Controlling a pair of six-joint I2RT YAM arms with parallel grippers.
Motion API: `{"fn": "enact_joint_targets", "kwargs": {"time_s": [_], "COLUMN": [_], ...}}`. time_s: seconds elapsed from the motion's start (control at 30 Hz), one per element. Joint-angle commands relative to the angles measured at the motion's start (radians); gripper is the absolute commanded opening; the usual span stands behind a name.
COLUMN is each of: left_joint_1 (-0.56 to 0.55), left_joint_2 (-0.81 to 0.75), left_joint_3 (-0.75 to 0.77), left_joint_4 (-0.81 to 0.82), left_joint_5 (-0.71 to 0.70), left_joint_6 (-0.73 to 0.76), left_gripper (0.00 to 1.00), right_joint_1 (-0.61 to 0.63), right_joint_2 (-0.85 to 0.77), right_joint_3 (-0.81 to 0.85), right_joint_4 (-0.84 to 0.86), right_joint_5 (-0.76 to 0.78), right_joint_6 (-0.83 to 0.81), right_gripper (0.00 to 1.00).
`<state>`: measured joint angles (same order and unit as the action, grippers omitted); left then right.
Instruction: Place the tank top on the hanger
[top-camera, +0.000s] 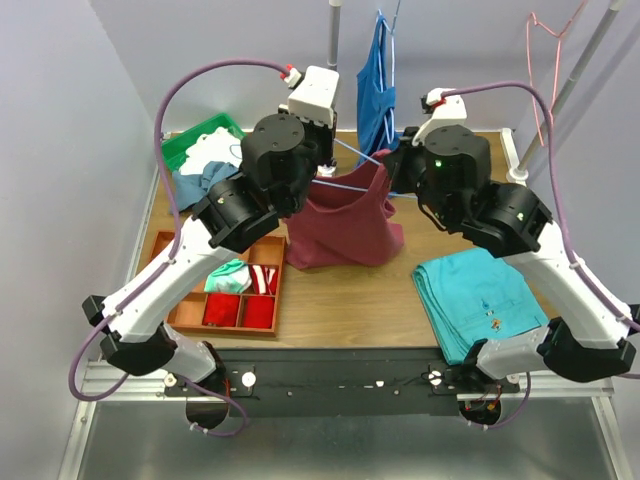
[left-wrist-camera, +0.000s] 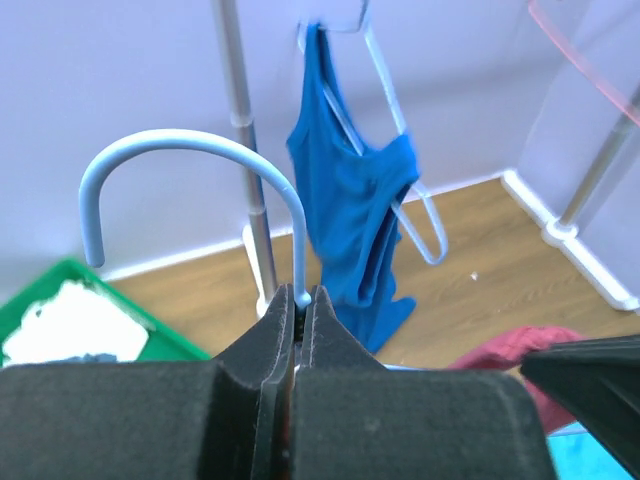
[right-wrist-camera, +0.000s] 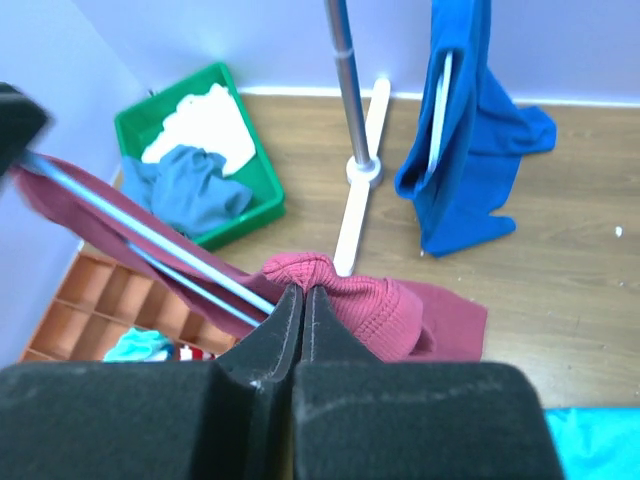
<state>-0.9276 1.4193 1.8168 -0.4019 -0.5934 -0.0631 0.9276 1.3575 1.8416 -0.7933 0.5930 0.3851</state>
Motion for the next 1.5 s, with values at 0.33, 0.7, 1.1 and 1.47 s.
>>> {"fn": "enact_joint_targets", "kwargs": {"time_s": [0.33, 0.7, 1.1, 1.47], "left_joint_1": [-0.140, -0.298, -0.329, -0.168], "left_joint_2": [0.079, 0.156, -0.002, -0.094], "left_joint_3": [0.357, 0.627, 0.126, -0.103], "left_joint_4": [-0.092, -0.107, 0.001, 0.055], "left_joint_5": [-0.054, 0.004, 0.023, 0.297], "left_joint_6": [0.278, 0.296, 0.201, -0.041], "left_gripper": [0.00, 0.00, 0.00, 0.00], "right_joint_1": [-0.006, -0.004, -0.004, -0.004], "right_joint_2": [-0.121, -0.204, -0.388, -0.482], "right_joint_3": [0.195, 0.220, -0.178, -0.436], "right_joint_4": [-0.060, 0.009, 0.031, 0.051], "right_joint_5": [-0.081, -0.232, -0.309, -0.429], "right_joint_6": [-0.152, -0.242, -0.200, -0.135], "right_gripper": [0.57, 0.68, 0.72, 0.72]}}
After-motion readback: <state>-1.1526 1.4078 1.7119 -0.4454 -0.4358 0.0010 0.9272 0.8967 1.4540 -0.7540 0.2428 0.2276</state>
